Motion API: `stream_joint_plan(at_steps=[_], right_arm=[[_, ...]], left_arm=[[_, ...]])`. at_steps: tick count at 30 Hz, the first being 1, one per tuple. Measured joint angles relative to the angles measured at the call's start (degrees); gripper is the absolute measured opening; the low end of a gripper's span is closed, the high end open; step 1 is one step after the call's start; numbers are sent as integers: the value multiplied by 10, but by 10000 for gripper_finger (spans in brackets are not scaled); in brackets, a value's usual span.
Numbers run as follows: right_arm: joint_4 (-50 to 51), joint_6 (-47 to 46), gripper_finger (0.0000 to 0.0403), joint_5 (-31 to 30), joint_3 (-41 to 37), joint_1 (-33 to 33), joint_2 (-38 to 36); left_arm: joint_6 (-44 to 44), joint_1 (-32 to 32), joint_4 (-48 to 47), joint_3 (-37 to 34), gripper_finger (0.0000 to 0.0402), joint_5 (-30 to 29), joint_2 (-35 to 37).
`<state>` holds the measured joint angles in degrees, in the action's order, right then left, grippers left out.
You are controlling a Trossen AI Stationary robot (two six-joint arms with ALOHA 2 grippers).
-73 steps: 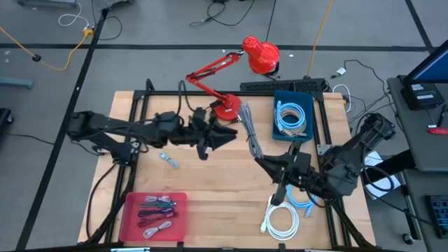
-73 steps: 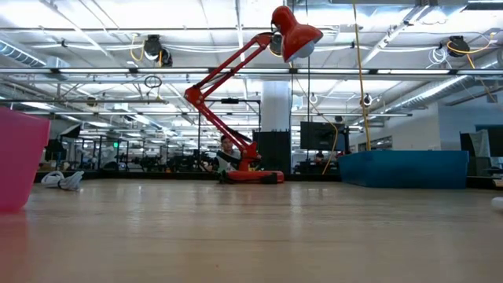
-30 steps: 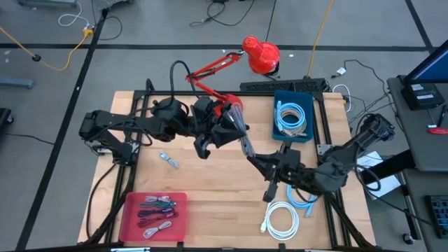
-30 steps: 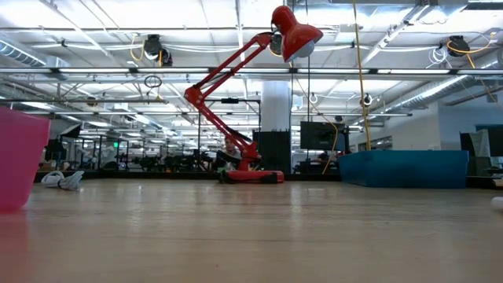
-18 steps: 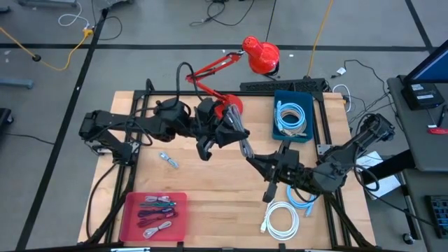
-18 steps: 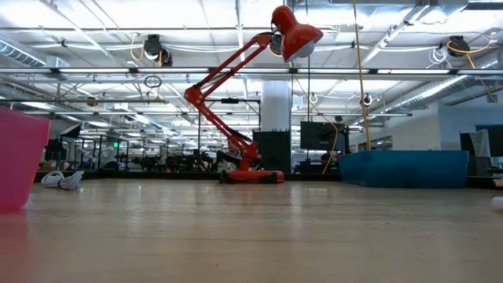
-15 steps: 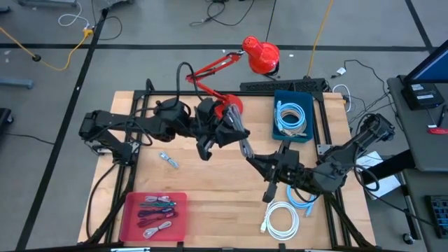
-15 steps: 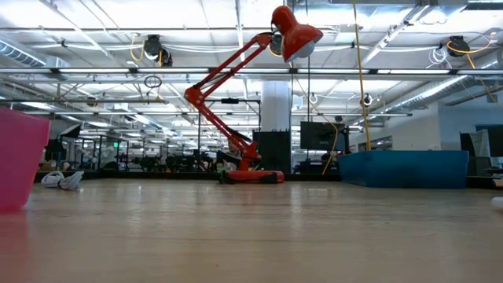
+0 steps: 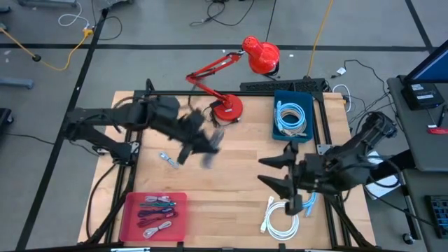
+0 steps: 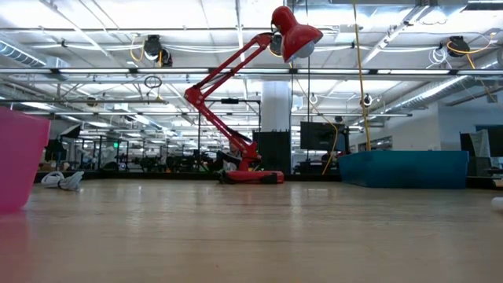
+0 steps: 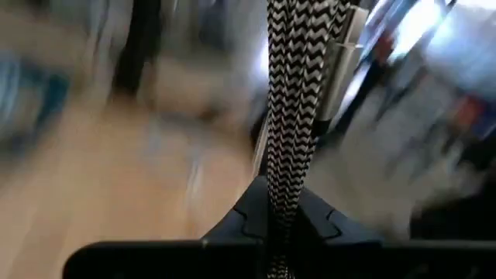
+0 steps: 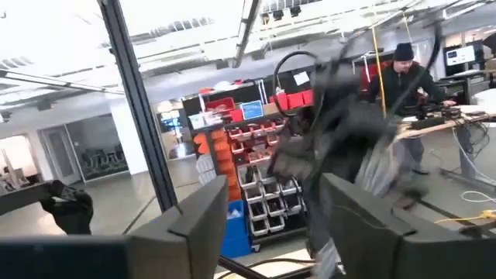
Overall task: Sort cables
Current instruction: Put the black and white charger cable into the pink bin
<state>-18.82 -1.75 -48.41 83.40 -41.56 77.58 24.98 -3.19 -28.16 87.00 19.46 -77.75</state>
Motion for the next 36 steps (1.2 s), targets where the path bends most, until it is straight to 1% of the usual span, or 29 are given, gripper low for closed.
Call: stream_joint_plan(at_steps=[3,6,7,8,11,13,15,17,21,24,28,30,33,36], right_arm=[[10,14,217,-40,0,-19,-10],[14,38,222,-85,0,-33,-11],[15,45,222,-98,0,-37,-11],[15,50,222,-108,0,-39,-11],[20,55,218,-119,0,-43,-11],[23,55,213,-119,0,-43,-11],[24,55,209,-118,0,-43,-11],[24,55,207,-118,0,-43,-11],[26,49,206,-118,0,-43,-11],[32,38,205,-116,0,-43,-11],[33,30,205,-116,0,-43,-11],[34,29,205,-116,0,-43,-11],[35,29,205,-116,0,-42,-11],[35,29,205,-116,0,-39,-11]], left_arm=[[-5,-42,-238,0,18,-19,12],[17,-110,-434,-3,18,-71,7],[32,-136,-470,-3,18,-88,3],[46,-161,-487,-3,18,-99,-4],[89,-232,-510,-24,18,-105,-19],[122,-266,-493,-43,18,-103,-28],[154,-298,-457,-76,18,-98,-34],[195,-331,-396,-122,18,-97,-39],[297,-379,-242,-226,18,-88,-36],[362,-416,-191,-283,18,-94,-38],[417,-449,-164,-326,18,-90,-37],[434,-460,-131,-339,18,-91,-36],[458,-469,-66,-358,18,-104,-36],[466,-471,-45,-367,18,-116,-37]])
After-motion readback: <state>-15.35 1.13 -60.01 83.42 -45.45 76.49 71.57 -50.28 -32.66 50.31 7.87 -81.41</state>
